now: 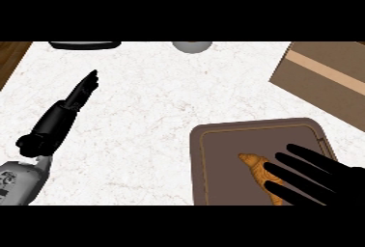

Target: Pick the croissant from the tray and place it in the cardboard box

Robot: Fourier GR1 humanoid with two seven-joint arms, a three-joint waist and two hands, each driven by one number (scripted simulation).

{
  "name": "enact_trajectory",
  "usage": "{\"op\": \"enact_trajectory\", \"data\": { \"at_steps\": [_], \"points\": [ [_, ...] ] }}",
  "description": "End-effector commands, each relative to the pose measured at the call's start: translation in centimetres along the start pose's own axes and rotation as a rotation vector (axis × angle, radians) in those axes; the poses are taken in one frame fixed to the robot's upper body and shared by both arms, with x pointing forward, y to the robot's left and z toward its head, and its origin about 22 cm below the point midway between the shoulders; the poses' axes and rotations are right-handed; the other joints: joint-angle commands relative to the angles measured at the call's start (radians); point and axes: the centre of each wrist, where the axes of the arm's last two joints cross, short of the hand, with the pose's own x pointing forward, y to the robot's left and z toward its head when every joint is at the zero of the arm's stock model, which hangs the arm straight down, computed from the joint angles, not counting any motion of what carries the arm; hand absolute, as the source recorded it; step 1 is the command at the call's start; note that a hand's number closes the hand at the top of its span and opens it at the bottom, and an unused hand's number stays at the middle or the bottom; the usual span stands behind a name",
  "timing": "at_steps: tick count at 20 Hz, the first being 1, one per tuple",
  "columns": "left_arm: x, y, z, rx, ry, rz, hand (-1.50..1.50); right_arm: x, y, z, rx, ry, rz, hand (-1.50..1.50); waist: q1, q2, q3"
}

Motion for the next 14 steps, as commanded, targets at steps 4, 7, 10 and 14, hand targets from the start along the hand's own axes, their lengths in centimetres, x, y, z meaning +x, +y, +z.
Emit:
{"op": "enact_trajectory", "data": {
  "at_steps": [4, 7, 10, 14],
  "points": [
    [0.1, 0.4, 0.3, -0.001, -0.007, -0.017, 0.0, 3.7, 0.9, -1.5, 0.106, 0.128, 0.113, -1.5, 0.013, 0.002, 0.0],
    [0.2, 0.1, 0.2, -0.018, 0.002, -0.003, 0.0, 3.9, 3.0, -2.5, 0.139, 0.143, 0.095, -1.5, 0.007, 0.002, 0.002],
    [-0.2, -0.5, 0.2, 0.002, -0.005, 0.013, 0.0, 6.4, 2.6, -3.0, 0.156, 0.151, 0.074, -1.5, 0.005, 0.002, 0.0],
    [0.7, -0.6, -0.2, 0.0, 0.001, -0.012, 0.0, 6.7, 4.2, -3.8, 0.14, 0.183, 0.097, -1.5, 0.003, 0.0, 0.002]
  ]
}}
